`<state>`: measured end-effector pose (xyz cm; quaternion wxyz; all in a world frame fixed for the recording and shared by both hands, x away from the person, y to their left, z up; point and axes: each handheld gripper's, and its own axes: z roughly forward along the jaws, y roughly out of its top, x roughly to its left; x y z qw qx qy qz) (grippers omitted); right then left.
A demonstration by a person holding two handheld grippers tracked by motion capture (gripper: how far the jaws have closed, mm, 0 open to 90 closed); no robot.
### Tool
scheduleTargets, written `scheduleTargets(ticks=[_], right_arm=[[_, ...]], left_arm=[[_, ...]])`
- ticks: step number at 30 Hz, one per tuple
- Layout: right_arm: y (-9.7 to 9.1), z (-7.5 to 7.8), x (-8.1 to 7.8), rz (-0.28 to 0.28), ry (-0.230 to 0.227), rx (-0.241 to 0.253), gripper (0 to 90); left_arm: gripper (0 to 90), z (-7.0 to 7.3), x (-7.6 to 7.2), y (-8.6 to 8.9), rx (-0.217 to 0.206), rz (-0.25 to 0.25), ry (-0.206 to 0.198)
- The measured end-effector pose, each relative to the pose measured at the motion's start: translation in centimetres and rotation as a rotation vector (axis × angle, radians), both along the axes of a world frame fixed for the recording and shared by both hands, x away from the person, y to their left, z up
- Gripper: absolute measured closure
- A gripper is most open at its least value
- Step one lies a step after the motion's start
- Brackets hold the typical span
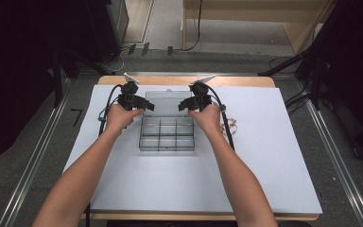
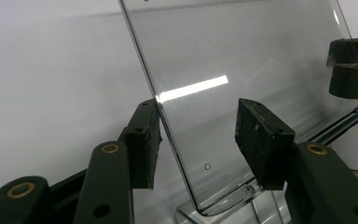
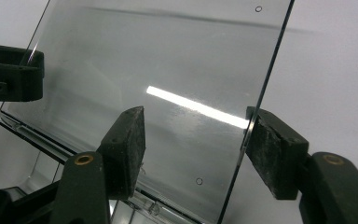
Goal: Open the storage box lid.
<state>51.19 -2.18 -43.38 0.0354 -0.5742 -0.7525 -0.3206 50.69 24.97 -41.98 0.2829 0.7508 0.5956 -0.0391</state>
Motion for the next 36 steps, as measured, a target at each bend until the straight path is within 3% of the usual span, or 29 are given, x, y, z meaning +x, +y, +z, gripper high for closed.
scheduleTargets(ticks=[26,36], right_arm=[[-0.07,-0.43,0.34,-0.021,0.068,0.021,38.9],[-0.02,-0.39,0.33,-0.023,0.071,0.016,38.5]], left_arm=[[48.6,-0.26,0.27,-0.14,0.015,0.007,0.030],[48.5,-0.22,0.27,-0.22,0.019,0.009,0.034]])
